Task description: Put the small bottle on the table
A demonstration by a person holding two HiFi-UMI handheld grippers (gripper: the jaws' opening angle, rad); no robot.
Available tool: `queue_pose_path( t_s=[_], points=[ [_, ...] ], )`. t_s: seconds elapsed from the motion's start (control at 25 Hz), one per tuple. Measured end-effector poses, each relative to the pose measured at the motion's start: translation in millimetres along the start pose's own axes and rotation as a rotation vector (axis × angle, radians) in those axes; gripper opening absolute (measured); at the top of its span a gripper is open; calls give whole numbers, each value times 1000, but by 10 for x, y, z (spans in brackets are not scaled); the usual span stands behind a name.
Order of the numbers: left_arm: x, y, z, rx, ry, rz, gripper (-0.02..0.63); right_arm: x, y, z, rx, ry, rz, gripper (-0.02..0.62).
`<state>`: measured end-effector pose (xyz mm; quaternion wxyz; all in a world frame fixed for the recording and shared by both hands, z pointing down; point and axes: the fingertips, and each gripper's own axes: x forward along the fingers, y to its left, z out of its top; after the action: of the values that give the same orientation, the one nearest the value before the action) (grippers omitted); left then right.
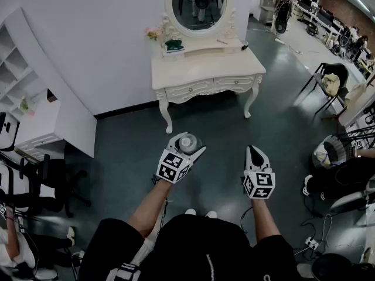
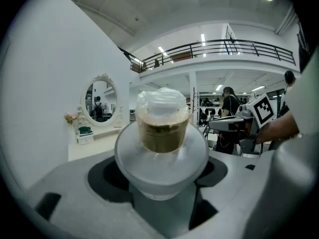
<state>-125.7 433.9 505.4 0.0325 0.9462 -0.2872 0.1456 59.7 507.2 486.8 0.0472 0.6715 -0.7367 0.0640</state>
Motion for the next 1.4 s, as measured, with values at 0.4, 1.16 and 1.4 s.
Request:
queue_pose_path(
  t_s=[0.4,1.16,1.4],
  points=[
    [350,-90,50,-12,12,23,337,64,-358,-70,1,5,25,2],
    [1247,609,182,-38,13,50,337,1220,-767,-58,-16,50,69,2],
    [1834,1226,369,-38,8,17,337,2046,-940,101,-14,58,53,2]
  ],
)
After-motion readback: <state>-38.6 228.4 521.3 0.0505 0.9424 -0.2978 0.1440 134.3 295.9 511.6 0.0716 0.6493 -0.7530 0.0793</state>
